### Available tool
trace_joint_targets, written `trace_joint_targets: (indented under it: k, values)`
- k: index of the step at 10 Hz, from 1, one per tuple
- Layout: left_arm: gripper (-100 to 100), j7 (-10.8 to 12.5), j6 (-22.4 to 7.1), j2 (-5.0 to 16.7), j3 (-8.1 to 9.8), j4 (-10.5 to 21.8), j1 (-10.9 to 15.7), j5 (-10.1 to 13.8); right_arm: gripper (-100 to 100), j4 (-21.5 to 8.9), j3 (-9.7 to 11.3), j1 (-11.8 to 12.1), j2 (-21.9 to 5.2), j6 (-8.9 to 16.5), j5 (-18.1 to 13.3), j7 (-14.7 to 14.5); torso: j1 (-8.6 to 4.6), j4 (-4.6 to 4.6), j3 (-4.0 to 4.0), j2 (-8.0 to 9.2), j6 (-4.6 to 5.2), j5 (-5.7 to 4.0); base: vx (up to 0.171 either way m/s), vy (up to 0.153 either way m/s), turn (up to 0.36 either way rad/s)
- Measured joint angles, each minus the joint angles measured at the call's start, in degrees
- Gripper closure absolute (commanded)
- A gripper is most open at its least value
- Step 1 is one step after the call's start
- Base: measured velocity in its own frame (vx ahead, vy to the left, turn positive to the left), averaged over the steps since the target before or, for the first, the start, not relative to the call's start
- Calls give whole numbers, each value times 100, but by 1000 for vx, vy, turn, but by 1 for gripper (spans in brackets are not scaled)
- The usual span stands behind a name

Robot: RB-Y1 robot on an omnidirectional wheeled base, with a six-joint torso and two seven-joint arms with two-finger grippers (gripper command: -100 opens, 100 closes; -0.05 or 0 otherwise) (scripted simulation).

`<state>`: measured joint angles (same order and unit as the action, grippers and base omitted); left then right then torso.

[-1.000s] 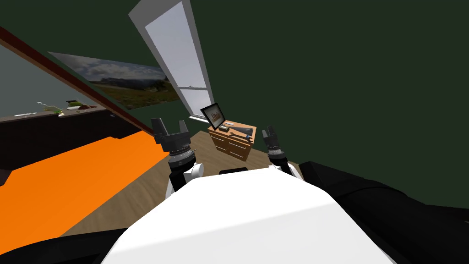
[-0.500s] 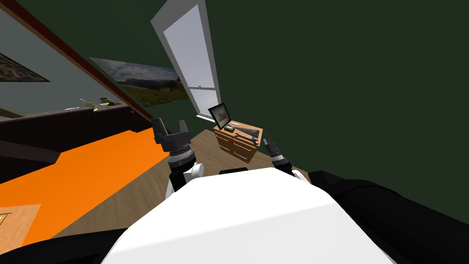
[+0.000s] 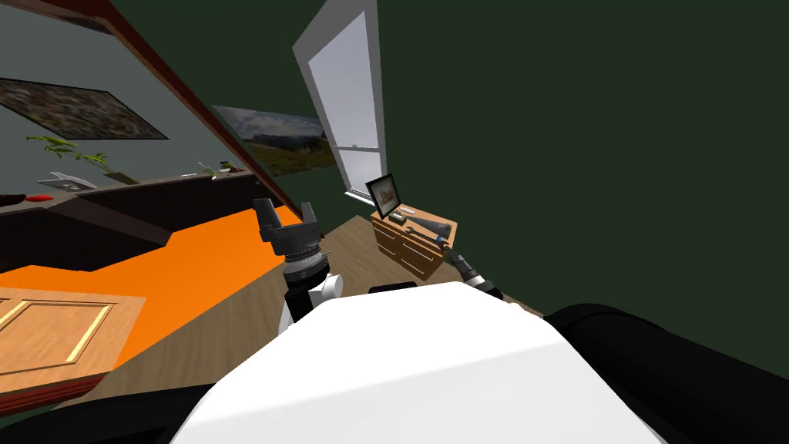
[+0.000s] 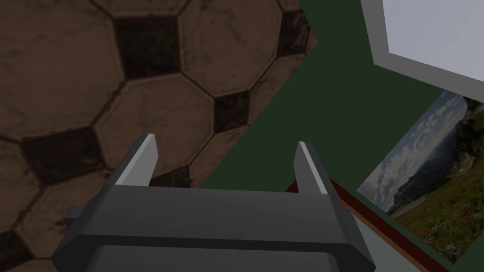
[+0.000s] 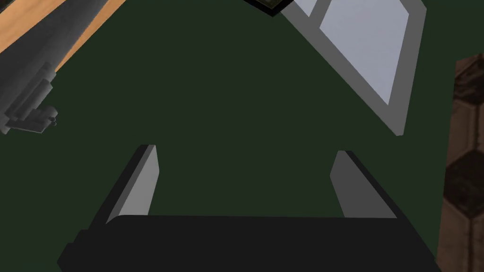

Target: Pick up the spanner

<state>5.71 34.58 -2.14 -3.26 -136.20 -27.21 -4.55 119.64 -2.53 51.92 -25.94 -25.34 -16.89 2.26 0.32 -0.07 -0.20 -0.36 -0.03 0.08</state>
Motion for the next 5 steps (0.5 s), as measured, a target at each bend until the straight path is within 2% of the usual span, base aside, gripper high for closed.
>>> trace_joint_targets:
  k: [3,4,5]
  values:
    - [0,0,0,0,1,0,0,0,-100,-361,15,268,-252,17,-278,-127,-11,4,11,20,6,-2,59,52,175]
    - [0,0,0,0,0,0,0,0,-100,-549,-30,383,-412,8,-369,-128,-10,4,10,18,3,-2,99,80,362]
    - [0,0,0,0,0,0,0,0,-100,-760,-25,499,-559,21,-534,-174,-3,2,4,7,1,-1,89,68,124]
